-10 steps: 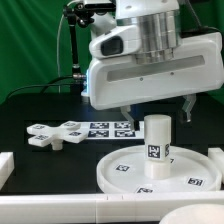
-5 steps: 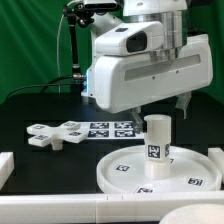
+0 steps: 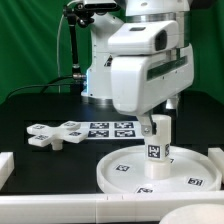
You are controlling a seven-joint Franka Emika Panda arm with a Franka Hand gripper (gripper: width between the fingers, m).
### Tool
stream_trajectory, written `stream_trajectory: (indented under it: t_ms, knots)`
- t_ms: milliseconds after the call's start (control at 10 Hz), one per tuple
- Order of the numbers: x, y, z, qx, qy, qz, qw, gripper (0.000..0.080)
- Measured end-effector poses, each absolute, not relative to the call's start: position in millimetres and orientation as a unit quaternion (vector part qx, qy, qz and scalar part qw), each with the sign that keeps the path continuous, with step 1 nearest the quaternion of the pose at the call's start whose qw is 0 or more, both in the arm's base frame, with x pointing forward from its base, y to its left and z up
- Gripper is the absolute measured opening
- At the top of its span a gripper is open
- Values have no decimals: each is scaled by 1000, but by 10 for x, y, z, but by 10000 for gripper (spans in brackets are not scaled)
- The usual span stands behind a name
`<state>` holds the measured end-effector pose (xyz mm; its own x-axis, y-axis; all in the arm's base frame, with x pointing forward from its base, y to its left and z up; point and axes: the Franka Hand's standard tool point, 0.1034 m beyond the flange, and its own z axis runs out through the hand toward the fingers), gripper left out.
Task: Assemble round table
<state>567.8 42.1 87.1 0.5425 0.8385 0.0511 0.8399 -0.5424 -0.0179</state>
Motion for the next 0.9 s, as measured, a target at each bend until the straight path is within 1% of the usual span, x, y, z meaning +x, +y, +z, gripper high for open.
stream_trajectory:
  t_ms: [300, 500, 800, 900]
  knots:
    - [5665, 443, 852, -798, -603, -6, 4, 649]
    - [5648, 441, 820, -755, -656, -2, 0, 649]
    - [5650, 403, 819, -714, -700, 1, -3, 649]
    - [5650, 398, 819, -710, -704, 2, -4, 623]
